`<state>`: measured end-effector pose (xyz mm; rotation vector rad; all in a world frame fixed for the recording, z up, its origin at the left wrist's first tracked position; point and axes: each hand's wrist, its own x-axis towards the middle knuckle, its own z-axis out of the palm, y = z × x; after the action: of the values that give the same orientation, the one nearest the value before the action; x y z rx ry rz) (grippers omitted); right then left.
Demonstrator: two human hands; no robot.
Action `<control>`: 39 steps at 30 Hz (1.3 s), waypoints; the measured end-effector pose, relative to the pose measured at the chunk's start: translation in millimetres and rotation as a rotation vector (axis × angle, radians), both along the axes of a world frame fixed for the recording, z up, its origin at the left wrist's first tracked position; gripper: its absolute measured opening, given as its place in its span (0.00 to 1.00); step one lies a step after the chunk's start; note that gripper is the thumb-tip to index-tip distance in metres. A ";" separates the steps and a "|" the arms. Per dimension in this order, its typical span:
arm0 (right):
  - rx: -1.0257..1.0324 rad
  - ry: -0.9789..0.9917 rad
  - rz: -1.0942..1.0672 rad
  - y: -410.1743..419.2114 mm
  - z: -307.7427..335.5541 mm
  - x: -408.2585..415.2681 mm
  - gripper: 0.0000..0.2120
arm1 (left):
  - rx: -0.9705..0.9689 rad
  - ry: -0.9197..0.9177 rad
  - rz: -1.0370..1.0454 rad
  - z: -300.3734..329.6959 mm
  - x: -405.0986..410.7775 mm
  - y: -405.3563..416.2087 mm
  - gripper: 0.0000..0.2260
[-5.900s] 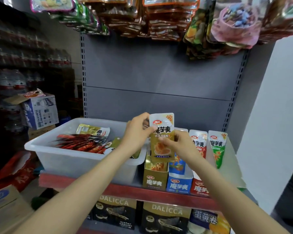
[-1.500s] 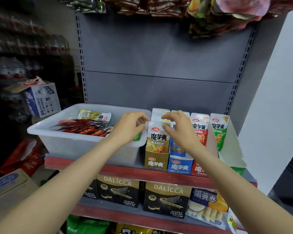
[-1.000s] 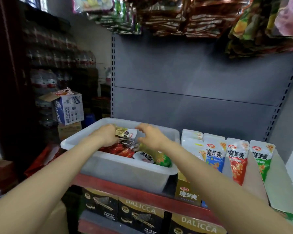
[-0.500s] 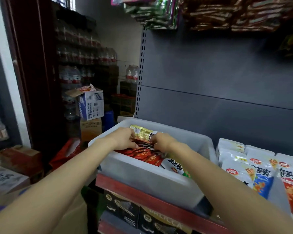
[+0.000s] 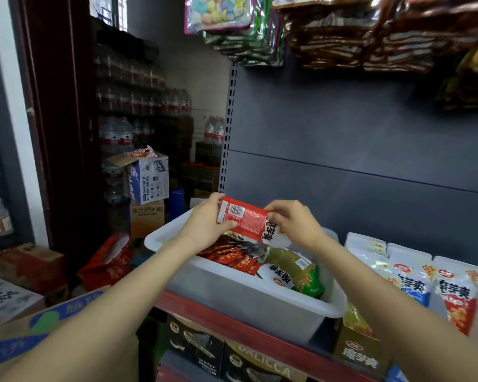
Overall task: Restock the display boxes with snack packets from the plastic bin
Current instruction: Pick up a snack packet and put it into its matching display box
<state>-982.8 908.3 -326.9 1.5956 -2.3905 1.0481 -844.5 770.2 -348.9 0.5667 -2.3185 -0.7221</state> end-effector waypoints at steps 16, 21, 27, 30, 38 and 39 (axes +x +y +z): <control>-0.494 -1.099 -0.067 170.6 21.9 6.7 0.20 | -0.976 0.529 -0.269 14.6 -33.3 167.2 0.09; -0.728 -1.084 -0.136 219.7 14.1 -11.0 0.17 | -1.058 0.344 -0.407 2.9 -69.0 213.5 0.17; -0.708 -0.842 -0.276 273.7 -0.6 -39.9 0.04 | -0.750 0.032 -0.525 8.0 -97.0 255.4 0.17; -0.716 -0.752 -0.325 291.0 -6.2 -52.2 0.04 | -0.448 0.109 -0.530 5.1 -115.8 265.1 0.17; -0.584 -0.613 -0.349 296.1 -21.9 -79.7 0.07 | 0.063 0.177 -0.566 12.3 -158.3 281.5 0.28; -0.569 -0.591 -0.350 297.3 -20.1 -83.1 0.07 | 0.076 0.179 -0.569 13.5 -160.8 282.4 0.27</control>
<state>-1065.9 1205.7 -347.0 0.7125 -2.2097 2.0709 -1005.4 1052.6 -335.4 -0.1422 -2.2969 -1.0726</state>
